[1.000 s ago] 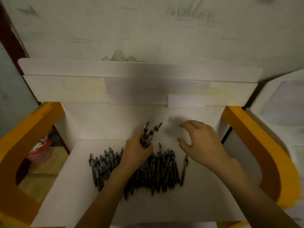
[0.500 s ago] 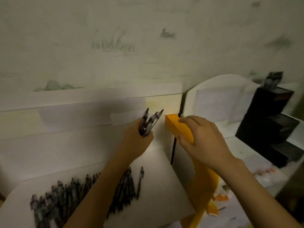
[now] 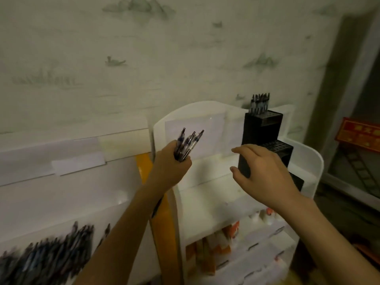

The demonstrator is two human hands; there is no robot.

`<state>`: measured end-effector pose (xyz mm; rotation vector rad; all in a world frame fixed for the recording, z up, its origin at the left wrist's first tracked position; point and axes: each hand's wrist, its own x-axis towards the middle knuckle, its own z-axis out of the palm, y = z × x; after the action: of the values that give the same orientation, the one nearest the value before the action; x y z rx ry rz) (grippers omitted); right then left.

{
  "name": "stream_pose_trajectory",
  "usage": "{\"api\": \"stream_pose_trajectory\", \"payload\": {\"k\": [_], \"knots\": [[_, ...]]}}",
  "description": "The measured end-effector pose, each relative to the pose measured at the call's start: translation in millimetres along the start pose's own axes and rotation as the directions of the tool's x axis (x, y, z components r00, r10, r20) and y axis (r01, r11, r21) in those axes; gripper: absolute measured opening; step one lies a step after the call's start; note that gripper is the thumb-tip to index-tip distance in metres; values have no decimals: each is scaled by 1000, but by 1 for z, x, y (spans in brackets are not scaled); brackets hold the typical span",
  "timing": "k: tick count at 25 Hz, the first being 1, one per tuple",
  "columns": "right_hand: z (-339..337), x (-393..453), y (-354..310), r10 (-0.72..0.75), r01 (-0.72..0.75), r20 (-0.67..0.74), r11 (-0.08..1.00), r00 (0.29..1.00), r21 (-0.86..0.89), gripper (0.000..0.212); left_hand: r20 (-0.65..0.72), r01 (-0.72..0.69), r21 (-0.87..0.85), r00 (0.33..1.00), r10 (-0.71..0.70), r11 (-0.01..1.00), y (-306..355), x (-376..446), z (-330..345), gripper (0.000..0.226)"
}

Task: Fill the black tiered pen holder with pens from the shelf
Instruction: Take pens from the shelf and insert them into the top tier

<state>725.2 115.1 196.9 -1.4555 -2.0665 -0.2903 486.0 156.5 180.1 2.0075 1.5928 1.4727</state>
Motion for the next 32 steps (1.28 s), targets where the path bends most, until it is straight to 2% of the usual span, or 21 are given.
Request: {"api": "stream_pose_trajectory", "payload": {"k": [5,13,17,20,25,27,29,30,32], "knots": [[-23,-8,77,33,-33,-5,999,999,-34,49,13,-9,9,1000,9,1000,45,13,72,15],[-26,17,186,71,-75,-56,995,996,-68,48,85,-156,-25,984,158,987,100,70,170,15],[-10,51,244,57,-62,-55,993,997,-99,47,71,-198,-54,977,202,979,107,113,224,14],[-2,87,280,35,-40,-51,995,998,-90,48,37,-228,-65,972,231,971,109,148,255,29],[16,145,321,-13,11,-47,999,999,-38,49,31,-176,-44,984,177,983,109,195,298,22],[26,164,337,-21,23,-43,997,999,68,45,38,-149,-54,988,152,987,110,208,314,16],[36,182,351,13,6,-65,957,998,291,38,57,-139,-58,988,142,989,112,219,328,15],[41,192,356,57,-26,-57,896,997,443,34,62,-136,-54,988,139,989,112,224,334,15],[48,217,369,137,-116,33,662,990,740,25,57,-103,-44,993,105,994,113,235,347,14]]}}
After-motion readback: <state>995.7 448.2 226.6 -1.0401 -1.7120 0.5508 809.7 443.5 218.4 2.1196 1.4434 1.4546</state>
